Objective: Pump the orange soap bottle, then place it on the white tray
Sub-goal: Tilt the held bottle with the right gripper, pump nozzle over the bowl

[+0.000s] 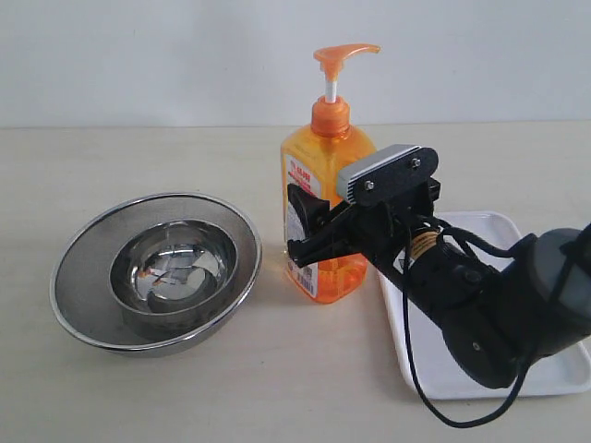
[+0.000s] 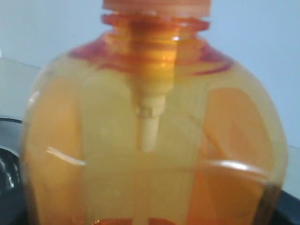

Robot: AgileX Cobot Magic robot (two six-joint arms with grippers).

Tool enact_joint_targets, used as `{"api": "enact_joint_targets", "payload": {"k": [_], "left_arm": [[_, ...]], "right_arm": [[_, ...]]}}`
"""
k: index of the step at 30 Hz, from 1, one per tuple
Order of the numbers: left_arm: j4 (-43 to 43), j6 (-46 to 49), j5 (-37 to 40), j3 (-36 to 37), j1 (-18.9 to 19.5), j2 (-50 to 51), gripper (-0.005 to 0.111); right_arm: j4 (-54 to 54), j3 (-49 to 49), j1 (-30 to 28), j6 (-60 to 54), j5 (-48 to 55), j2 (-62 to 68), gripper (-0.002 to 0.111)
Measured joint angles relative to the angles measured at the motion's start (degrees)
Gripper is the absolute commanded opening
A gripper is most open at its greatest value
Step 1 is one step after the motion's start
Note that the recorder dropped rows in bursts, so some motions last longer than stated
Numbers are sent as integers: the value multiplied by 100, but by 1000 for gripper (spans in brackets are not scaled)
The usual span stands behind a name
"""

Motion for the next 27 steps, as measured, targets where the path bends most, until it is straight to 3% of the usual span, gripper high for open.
{"api": "enact_joint_targets", "payload": {"k": [10, 27], "left_arm": [[0, 0, 0, 0, 0, 0, 5], [0, 0, 0, 0, 0, 0, 5]], "right_arm": [[-573, 0, 72, 357, 0, 0, 0], [1016, 320, 1028, -1183, 167, -382, 0]]}}
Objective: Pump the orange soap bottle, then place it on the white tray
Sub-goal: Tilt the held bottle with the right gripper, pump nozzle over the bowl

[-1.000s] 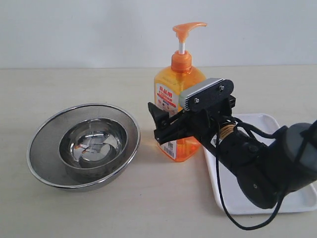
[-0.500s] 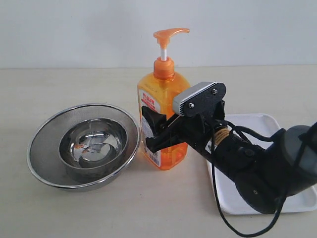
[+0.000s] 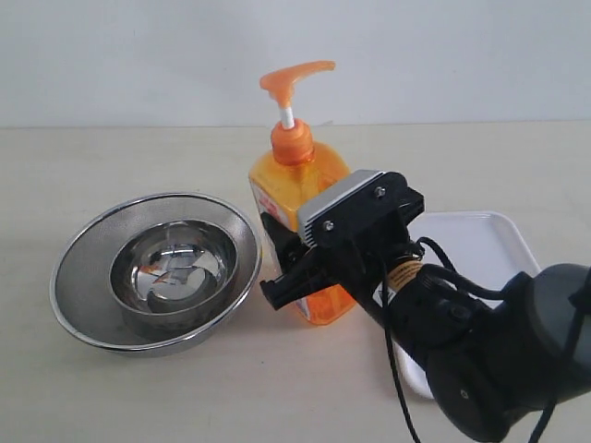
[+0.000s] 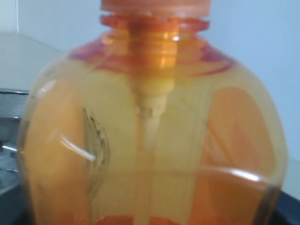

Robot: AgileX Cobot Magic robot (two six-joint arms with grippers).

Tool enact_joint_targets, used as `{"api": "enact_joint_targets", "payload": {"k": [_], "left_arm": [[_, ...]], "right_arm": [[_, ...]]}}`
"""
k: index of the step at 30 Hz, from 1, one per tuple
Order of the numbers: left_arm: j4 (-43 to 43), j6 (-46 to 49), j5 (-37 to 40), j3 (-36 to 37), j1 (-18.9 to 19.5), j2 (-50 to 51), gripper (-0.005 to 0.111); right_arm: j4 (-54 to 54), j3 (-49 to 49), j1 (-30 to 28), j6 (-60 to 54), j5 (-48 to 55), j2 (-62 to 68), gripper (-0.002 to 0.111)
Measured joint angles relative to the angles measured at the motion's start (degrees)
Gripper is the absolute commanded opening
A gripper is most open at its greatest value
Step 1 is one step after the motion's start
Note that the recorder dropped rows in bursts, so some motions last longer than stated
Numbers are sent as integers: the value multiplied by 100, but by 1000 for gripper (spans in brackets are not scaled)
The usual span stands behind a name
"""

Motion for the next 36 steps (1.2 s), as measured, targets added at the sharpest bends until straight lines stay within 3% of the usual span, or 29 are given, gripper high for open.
{"api": "enact_joint_targets", "payload": {"k": [11, 36], "left_arm": [[0, 0, 0, 0, 0, 0, 5], [0, 0, 0, 0, 0, 0, 5]], "right_arm": [[213, -69, 111, -887, 120, -12, 0], [236, -260, 111, -1268, 396, -12, 0]]}}
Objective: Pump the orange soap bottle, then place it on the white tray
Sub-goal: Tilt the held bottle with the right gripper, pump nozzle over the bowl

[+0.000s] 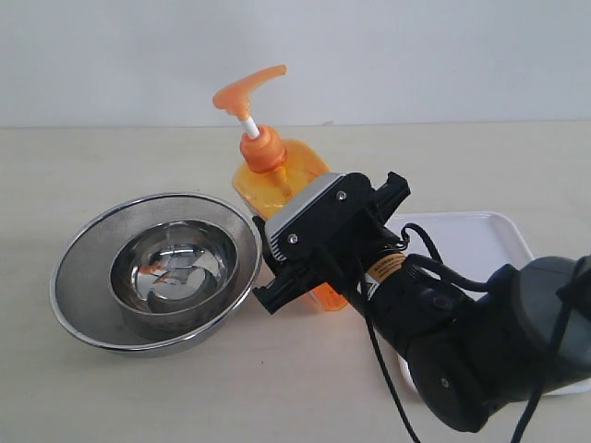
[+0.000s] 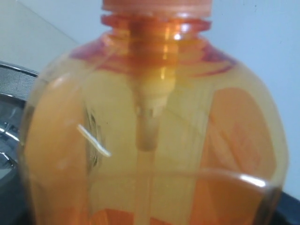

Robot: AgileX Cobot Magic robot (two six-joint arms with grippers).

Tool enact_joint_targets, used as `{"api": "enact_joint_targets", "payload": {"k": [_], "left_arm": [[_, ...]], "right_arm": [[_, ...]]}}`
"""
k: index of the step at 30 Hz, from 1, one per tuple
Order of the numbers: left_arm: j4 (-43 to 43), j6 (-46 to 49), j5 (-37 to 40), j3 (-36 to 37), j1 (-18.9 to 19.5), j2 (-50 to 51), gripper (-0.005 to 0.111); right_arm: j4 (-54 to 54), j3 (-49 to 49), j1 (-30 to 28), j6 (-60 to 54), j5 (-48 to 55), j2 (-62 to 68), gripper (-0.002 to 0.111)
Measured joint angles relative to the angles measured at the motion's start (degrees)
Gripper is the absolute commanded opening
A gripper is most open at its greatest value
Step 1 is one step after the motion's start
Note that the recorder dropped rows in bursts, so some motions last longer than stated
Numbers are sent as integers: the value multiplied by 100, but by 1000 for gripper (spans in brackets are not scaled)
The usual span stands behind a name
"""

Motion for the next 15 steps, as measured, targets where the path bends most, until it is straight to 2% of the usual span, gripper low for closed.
{"api": "enact_joint_targets", "payload": {"k": [9, 12, 15], "left_arm": [[-88, -40, -22, 0, 0, 0, 5], [-850, -374, -149, 0, 0, 0, 5], [-2391, -516, -629, 0, 0, 0, 5]], "right_arm": [[-36, -7, 0, -58, 70, -22, 0], [-94, -7, 0, -156, 93, -22, 0], [-147, -7, 0, -275, 129, -30, 0]]}}
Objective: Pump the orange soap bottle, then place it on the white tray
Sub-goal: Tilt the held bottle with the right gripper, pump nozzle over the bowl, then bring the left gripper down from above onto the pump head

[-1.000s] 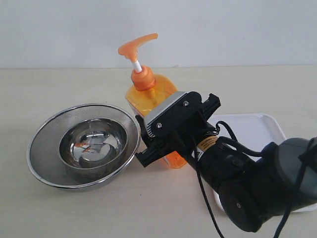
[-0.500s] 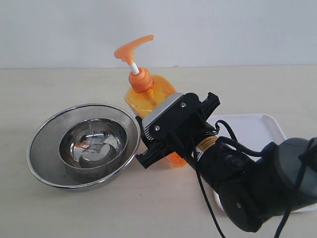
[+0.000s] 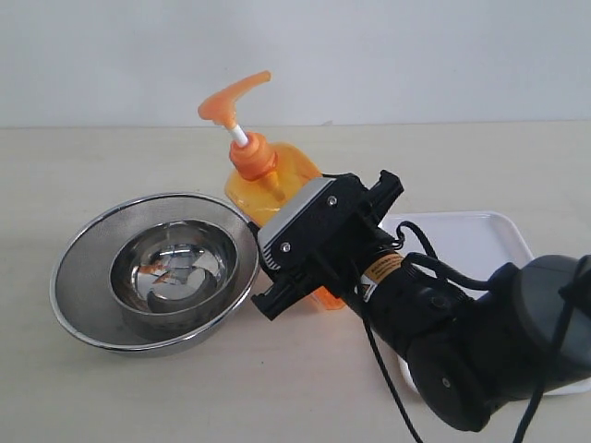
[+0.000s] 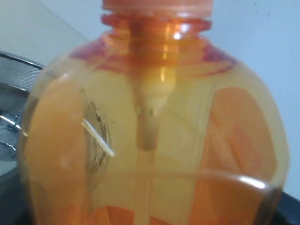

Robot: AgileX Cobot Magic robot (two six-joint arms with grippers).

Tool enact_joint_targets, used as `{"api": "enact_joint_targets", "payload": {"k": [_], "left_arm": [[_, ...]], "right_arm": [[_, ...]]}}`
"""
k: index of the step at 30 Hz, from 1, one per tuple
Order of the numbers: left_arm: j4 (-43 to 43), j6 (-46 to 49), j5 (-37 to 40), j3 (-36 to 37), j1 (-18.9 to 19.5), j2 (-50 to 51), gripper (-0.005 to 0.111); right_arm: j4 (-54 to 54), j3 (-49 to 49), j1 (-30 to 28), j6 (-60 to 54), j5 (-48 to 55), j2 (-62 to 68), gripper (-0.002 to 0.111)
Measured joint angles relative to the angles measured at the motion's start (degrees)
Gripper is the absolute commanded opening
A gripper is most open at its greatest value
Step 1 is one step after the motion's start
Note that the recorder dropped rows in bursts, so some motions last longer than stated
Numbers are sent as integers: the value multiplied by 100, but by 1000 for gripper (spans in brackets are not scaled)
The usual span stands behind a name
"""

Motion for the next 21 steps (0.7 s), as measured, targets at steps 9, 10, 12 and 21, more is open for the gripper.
{"api": "enact_joint_targets", "payload": {"k": [9, 10, 12, 21], "left_arm": [[-3067, 1594, 701, -1090, 0, 58, 5], [-3180, 1771, 889, -1371, 0, 239, 5], [-3327, 2094, 1592, -1991, 0, 1087, 5], [-3103, 3234, 4874, -4929, 0, 5369, 5]], "right_arm": [[-9, 0, 0, 14, 10, 0, 0], [-9, 0, 0, 14, 10, 0, 0], [-9, 0, 0, 42, 10, 0, 0], [3, 0, 0, 112, 10, 0, 0]]}}
